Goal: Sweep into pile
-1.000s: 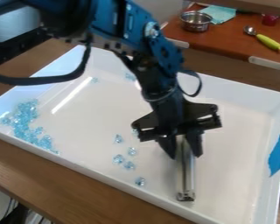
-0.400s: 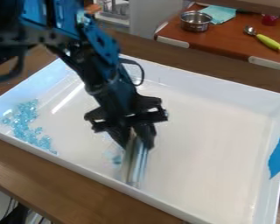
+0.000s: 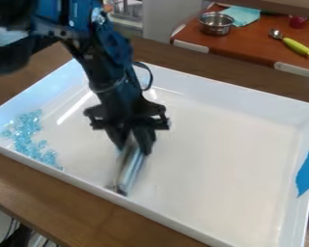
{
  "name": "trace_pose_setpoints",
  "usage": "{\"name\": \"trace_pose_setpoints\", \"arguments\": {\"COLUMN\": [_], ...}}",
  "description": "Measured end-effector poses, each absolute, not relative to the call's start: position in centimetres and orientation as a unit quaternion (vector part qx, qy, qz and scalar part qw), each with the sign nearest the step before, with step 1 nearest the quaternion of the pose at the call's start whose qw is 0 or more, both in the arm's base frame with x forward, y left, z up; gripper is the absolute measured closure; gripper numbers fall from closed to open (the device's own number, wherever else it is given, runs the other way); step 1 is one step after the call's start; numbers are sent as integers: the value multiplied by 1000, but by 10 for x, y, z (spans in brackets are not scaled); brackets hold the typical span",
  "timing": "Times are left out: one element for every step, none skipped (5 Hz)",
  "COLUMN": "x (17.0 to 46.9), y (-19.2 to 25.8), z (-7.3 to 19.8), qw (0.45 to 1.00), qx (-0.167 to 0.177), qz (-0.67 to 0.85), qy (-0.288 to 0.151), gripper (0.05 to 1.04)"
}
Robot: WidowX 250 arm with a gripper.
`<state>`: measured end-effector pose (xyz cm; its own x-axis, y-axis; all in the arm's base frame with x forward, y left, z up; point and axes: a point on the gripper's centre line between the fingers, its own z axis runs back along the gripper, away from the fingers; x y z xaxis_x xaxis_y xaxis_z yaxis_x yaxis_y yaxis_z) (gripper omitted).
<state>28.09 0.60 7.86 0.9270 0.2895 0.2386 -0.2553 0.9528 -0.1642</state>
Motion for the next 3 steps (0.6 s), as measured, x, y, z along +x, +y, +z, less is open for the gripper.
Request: {"name": "trace_pose_setpoints", "arguments": {"x": [290,289,280], "y": [19,34,65], "z": [78,79,79], "qw": [985,990,990], "qx": [-20,14,27], "qz": [125,111,118], "qy": [-117,-91,-73], "gripper": [704,704,704]}}
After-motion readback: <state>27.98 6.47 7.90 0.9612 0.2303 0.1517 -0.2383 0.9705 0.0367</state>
